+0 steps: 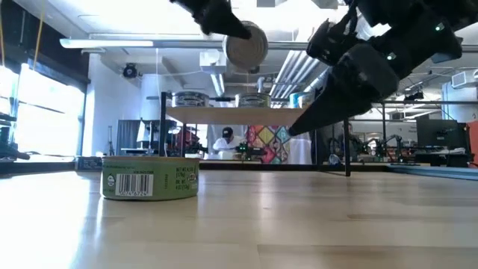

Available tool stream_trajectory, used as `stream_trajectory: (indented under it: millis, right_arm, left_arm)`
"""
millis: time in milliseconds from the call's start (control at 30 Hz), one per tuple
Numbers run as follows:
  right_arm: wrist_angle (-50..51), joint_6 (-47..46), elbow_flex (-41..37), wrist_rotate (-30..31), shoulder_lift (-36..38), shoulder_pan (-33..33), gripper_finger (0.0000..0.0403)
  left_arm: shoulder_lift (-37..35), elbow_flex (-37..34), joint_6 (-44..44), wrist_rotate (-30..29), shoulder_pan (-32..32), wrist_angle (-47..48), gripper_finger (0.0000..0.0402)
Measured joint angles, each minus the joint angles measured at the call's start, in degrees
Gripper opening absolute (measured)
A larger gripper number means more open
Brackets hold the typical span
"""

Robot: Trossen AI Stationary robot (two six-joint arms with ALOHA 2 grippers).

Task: Stack canned seafood by type on shelf
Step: Stack the green tuna can on top of the green tuna can on the shelf

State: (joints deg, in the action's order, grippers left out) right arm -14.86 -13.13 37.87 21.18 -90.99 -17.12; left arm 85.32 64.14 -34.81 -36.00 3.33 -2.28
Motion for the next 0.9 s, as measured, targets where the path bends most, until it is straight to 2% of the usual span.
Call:
stream_trajectory:
  millis: [67,200,333,433,633,900]
  right_arm:
    - [-0.02,-0.25,-0.02,1.39,-0.14,0.08,0.0278]
    - [-0.26,-0.28,-0.02,2.42,-0.14,0.12,0.0279]
    - [-0.84,0.01,-0.02,2.55,-0.15,0.12,0.0279]
    - [-0.95,-0.25,-0.04,2.55,-0.16,0.12,0.0279]
    - [-0.87,-1.46,-0.07,2.54,-0.16,0.12,0.0279]
    - [-0.87,-1.66,-0.07,2.81,-0.16,0.14,0.0279]
  left_arm:
    - [0.16,2.06,-5.60,2.84,-4.69,-1.43,0.0123]
    - [3.32,6.12,-14.34,14.08,-15.45,-2.64,0.0123]
    - [9.93,9.61,-21.63,19.05,-24.27,-7.21,0.0123]
    - [14.97,13.49,-24.32,22.68,-28.54,-8.42,0.0123]
    - [21.41,18.22,-27.38,23.38,-30.44,-4.44,0.0123]
    - [21.21,18.84,-26.97,23.32,-30.33,-0.16,0.0125]
